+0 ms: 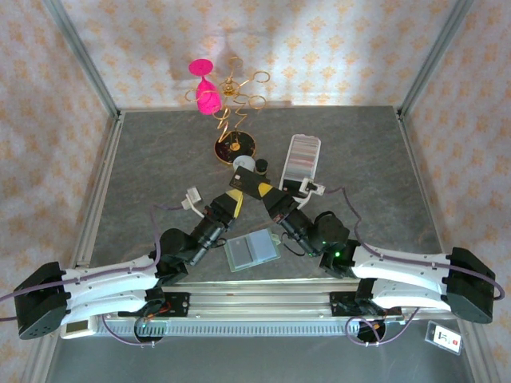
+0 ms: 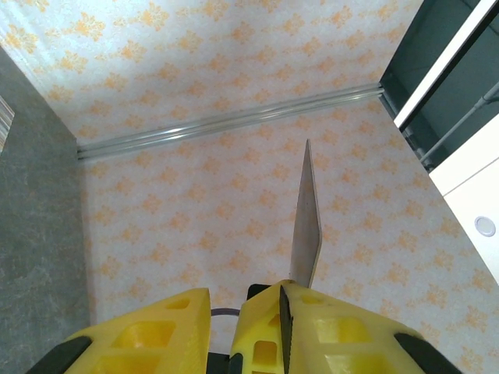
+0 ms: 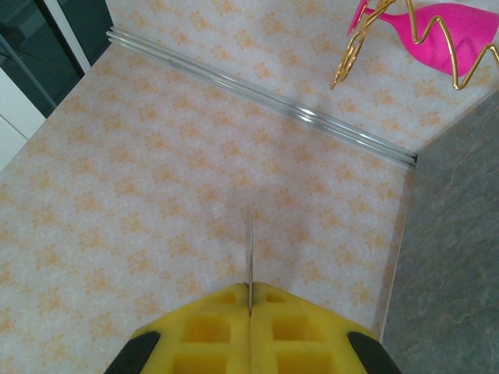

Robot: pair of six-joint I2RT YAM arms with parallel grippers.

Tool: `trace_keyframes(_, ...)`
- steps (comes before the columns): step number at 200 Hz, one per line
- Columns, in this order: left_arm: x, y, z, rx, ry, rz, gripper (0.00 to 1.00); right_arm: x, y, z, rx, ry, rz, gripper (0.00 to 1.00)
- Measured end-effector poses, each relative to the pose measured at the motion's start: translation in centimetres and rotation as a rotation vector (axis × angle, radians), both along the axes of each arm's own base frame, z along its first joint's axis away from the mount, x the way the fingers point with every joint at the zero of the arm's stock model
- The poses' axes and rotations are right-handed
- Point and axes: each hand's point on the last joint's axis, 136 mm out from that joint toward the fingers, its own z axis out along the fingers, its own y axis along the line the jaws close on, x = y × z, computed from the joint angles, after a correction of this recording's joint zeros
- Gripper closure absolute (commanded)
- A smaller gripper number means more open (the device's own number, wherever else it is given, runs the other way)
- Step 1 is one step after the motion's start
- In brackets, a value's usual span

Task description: Put the credit cards into the card holder

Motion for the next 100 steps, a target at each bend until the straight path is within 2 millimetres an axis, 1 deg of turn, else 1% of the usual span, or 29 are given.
trace_keyframes(65, -0.1, 0.15, 0.65, -0.029, -0.014, -0.002, 0.72, 0.54, -0.64, -0.04, 0.01, 0.014, -0.047, 1.0)
trace_keyframes(100, -0.01, -0.03, 0.69, -0.038, -0.019, -0.002, 0.71, 0.48, -0.58, -0.05, 0.016, 0.02, -0.041, 1.0)
